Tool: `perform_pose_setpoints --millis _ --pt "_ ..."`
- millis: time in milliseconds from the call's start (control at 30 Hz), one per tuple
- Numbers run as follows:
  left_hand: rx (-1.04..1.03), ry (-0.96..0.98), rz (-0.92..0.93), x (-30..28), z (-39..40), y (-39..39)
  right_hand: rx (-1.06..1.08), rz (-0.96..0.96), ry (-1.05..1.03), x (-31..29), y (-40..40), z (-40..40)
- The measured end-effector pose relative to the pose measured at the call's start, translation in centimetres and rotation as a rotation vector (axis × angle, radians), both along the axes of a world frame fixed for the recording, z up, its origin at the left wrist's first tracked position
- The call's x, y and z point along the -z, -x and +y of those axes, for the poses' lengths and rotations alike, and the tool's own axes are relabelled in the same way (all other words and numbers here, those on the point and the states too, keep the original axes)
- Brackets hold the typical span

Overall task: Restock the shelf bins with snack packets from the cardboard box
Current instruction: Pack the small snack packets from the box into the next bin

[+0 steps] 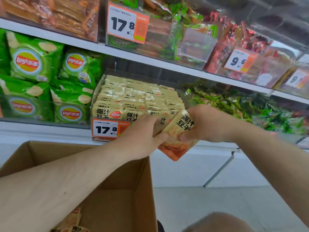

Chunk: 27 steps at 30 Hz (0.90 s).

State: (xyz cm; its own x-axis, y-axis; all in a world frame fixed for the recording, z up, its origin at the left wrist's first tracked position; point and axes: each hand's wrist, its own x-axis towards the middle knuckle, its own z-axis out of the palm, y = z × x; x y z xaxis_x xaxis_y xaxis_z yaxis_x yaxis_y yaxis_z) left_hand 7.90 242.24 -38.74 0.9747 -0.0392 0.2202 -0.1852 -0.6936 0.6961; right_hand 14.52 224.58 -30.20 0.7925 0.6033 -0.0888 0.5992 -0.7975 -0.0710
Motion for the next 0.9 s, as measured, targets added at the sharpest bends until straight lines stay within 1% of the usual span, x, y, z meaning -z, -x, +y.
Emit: perform_pose_setpoints --millis 100,133,200,267,433,667,800,900 --pt "-0.032 -0.332 -0.189 0.6 -0.3 -1.8 0.112 -0.120 0.120 -3.5 -1.9 -1.1" --pt "-0.025 -0.455 -0.214 0.9 -0.5 -2.6 0.134 -0.144 0.147 -4.5 -2.5 -1.2" --pt "-0.019 -0.656 -0.181 1.8 -0.8 -4.1 0.160 -0.169 0.212 -5.7 -3.9 -0.9" --pt "-0.026 -0.766 -0.122 2.4 -1.1 -5.1 0.171 -0.193 0.280 -6.0 -5.7 -0.1" --pt "-0.065 -0.797 -0.140 3.3 -1.1 -5.6 0.177 -0.201 0.384 -4.3 -9.6 2.6" --pt "-0.071 -0.787 -0.175 3.9 -0.8 -5.6 0.066 -0.154 0.391 -1.7 -12.0 4.7" --pt "-0.079 -0.777 -0.184 4.2 -0.9 -5.8 0.001 -0.206 0.388 0.4 -12.1 3.6" --pt "-0.079 -0.769 -0.188 4.4 -0.8 -5.9 -0.060 -0.305 0.412 1.8 -11.5 2.4"
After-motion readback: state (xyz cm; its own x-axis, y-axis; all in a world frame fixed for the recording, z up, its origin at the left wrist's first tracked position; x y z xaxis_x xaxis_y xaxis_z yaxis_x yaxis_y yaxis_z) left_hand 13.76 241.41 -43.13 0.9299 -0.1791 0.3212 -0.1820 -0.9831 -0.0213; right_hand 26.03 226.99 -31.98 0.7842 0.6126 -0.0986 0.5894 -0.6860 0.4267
